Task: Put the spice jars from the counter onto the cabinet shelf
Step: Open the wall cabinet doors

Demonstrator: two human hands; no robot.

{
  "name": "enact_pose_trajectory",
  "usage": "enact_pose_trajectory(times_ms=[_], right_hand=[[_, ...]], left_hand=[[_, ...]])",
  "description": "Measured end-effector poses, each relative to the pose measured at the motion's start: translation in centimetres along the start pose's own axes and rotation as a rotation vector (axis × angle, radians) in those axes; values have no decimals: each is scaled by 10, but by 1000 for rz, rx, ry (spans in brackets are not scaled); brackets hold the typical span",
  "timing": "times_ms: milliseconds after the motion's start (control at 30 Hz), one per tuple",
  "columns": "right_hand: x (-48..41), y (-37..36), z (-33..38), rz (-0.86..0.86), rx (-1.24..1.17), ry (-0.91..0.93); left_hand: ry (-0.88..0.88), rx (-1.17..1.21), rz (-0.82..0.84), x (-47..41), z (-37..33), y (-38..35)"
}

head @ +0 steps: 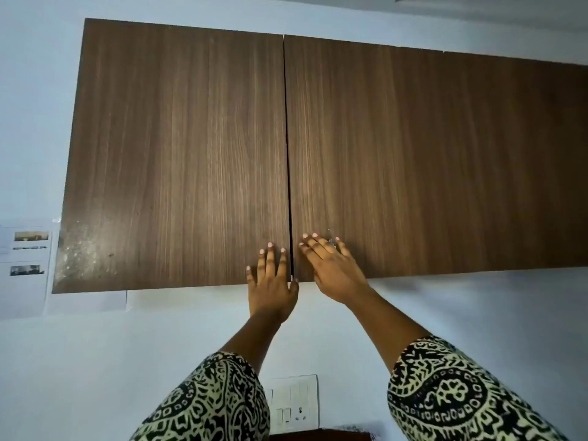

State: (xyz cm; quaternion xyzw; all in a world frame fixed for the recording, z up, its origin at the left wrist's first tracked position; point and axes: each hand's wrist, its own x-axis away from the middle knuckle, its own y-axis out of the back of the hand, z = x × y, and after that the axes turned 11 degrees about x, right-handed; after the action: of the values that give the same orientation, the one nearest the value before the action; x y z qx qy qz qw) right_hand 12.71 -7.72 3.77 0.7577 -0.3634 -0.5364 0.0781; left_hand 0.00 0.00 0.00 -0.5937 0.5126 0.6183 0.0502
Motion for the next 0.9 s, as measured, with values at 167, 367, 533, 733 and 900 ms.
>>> enact_pose_trajectory(times_ms=[167, 367, 533, 733, 900], right_hand=[[-30, 10, -17, -18, 305, 241], [-48, 18, -35, -20, 573, 448], [-56, 28, -32, -20, 638, 539], [-70, 51, -25, -121, 646, 689], [-69, 72, -21, -209, 654, 745]], left_hand=[[51, 79, 16, -4, -12, -19], [40, 174, 69, -12, -5, -26], [4, 353, 133, -9, -2, -12], [-4, 673, 291, 6, -8, 10], [-9, 1074, 450, 29, -27, 33]])
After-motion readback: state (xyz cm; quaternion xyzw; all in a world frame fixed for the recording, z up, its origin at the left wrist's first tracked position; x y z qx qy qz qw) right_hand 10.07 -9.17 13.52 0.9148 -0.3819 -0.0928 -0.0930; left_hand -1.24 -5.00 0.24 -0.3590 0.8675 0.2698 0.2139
